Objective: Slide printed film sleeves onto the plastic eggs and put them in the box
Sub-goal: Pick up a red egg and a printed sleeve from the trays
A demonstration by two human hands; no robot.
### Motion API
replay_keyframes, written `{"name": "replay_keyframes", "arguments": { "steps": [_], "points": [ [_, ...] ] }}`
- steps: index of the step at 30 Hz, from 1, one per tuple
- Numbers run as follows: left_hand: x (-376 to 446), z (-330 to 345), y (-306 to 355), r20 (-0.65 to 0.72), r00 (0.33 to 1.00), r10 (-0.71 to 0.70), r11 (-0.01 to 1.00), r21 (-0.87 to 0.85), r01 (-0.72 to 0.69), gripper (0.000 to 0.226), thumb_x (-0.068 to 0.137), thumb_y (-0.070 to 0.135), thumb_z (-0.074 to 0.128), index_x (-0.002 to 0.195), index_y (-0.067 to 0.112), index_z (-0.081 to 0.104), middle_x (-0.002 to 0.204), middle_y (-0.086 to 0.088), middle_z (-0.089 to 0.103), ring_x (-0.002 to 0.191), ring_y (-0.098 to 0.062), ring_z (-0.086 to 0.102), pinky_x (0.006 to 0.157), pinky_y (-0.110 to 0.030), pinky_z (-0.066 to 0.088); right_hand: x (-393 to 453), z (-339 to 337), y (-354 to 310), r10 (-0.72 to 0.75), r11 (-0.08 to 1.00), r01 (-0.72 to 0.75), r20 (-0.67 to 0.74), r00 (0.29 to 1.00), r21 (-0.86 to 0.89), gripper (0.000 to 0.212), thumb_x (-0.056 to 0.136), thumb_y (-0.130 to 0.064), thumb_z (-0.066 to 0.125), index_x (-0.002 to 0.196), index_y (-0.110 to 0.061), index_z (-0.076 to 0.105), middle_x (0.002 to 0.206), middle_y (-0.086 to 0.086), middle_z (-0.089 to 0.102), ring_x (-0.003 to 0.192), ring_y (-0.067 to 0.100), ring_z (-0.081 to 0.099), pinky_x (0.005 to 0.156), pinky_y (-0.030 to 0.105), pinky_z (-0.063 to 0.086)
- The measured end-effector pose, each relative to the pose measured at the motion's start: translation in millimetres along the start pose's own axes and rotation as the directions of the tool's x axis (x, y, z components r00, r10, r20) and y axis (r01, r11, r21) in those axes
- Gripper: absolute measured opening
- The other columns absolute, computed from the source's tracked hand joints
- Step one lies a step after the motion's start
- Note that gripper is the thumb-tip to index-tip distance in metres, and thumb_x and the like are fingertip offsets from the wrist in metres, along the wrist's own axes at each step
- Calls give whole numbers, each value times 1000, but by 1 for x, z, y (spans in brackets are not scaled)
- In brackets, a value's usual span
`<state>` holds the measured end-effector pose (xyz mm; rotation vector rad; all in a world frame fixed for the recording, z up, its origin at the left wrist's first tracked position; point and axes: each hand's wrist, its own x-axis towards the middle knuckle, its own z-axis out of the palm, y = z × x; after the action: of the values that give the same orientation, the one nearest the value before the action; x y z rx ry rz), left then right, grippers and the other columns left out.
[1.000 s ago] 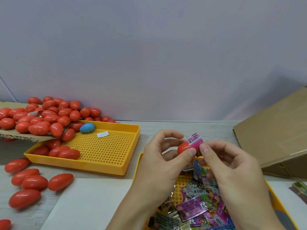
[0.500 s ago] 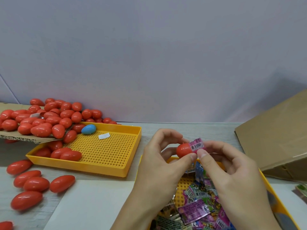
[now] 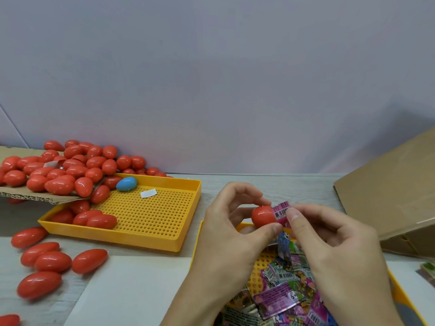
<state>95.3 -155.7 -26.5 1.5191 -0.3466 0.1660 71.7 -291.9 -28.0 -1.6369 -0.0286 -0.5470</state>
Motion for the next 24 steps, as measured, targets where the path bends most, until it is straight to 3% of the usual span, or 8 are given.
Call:
{"name": "replay_keyframes", "arguments": {
  "steps": [4,9,13,16,24],
  "points": [
    [0,-1,0,-5,1000,0,1000,17,0,44,71,-4,84,100,19,60,99,4,72,91,-13,71,69,-22,57,1,0,-1,20,1000,-20,-13,1000,14,23,81,-18,73,79,-41,74,71,-11,74,64,2,70,58,11,52],
    [-1,-3,2,-4,1000,-24,1000,11,24,37,70,9,88,94,26,65,101,5,72,92,-16,71,70,-39,62,3,-1,0,81,995,-79,-24,996,60,18,81,-14,74,66,-24,76,65,-1,73,56,5,68,54,12,52],
    [-1,-3,4,18,1000,-18,1000,-1,18,30,69,13,87,91,23,69,98,4,75,90,-13,72,64,-27,58,3,-1,-1,101,991,-98,-30,994,87,14,79,-18,73,67,-24,76,63,2,72,53,5,65,52,12,51],
    [-1,-2,3,15,1000,-21,1000,2,21,29,70,14,86,92,22,69,97,3,75,90,-13,72,65,-27,58,3,0,-3,105,990,-101,-33,994,102,5,71,-31,71,73,-31,77,63,0,72,52,3,64,52,11,50],
    [0,-3,-1,-26,999,-47,998,36,48,41,67,7,88,100,20,66,98,8,74,91,-10,72,70,-28,60,2,1,-7,99,991,-96,-26,995,97,15,63,-41,68,75,-40,76,63,-2,72,52,2,63,53,11,50]
  ]
}}
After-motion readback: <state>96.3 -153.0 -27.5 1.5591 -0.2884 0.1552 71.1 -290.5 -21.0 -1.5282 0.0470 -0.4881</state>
